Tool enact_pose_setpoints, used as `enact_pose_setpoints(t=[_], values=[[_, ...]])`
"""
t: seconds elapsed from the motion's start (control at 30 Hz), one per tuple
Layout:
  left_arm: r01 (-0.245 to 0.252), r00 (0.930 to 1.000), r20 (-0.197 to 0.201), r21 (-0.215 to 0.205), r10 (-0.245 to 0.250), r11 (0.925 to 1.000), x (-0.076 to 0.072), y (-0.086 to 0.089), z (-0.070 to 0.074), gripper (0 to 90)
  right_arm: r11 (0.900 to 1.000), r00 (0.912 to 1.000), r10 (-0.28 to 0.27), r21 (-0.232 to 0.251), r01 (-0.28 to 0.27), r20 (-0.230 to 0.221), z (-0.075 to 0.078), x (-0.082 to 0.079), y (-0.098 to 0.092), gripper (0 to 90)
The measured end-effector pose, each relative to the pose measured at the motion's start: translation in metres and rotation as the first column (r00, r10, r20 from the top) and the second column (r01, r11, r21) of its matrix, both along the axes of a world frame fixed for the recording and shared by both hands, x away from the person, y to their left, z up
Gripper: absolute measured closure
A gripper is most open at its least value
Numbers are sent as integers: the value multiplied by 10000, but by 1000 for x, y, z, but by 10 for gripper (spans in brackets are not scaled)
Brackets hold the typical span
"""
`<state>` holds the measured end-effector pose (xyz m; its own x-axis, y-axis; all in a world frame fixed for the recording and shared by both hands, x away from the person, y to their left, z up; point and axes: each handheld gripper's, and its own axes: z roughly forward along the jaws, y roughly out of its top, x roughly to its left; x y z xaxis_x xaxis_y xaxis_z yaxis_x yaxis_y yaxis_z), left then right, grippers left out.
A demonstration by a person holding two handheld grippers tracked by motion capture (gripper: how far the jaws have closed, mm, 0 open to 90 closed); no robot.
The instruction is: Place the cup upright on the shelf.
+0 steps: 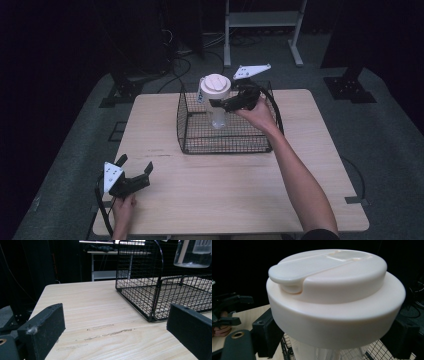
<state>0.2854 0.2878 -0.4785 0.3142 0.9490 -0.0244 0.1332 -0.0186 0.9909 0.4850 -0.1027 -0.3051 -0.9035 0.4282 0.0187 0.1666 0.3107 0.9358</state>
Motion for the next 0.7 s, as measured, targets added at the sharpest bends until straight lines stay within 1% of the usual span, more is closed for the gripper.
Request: enact_pose_setpoints(t=[0.1, 0.27, 0.33, 0.4, 0.43, 0.53, 0.57, 0.6, 0.63, 0.7], values=[[13, 10000, 3, -1, -13, 10000, 0, 0, 0, 9, 10000, 9999, -26, 70, 27, -106, -8, 7, 2, 150], [20, 10000, 6, -48, -20, 10000, 0, 1, 0, 9, 10000, 9998, -35, 14, 35, -182, -16, 12, 5, 150], [21, 10000, 13, -57, -21, 10000, 0, 1, 0, 9, 10000, 9997, -49, 7, 49, -244, -22, 17, 7, 150], [20, 10000, 18, -49, -20, 10000, 0, 1, 0, 9, 9999, 9996, -105, -32, 104, -246, -24, 19, 8, 150], [22, 10000, 27, -51, -22, 10000, 0, 1, 0, 9, 9998, 9994, -182, -40, 181, -306, -29, 22, 9, 151], [24, 10000, 28, -61, -24, 10000, 0, 1, 0, 9, 9997, 9989, -237, -97, 234, -395, -35, 27, 10, 150], [25, 10000, 22, -58, -25, 10000, 0, 1, 0, 9, 9997, 9989, -237, -97, 234, -395, -35, 27, 10, 150], [23, 10000, 18, -74, -23, 10000, 0, 1, 0, 9, 9993, 9985, -337, -172, 330, -430, -40, 31, 11, 150], [17, 10000, 10, -74, -16, 10000, 0, 2, 0, 9, 9992, 9983, -356, -189, 347, -456, -42, 32, 12, 150], [8, 10000, 16, -134, -8, 9999, 0, 2, 0, 9, 9996, 9981, -247, -156, 238, -568, -47, 35, 12, 150]])
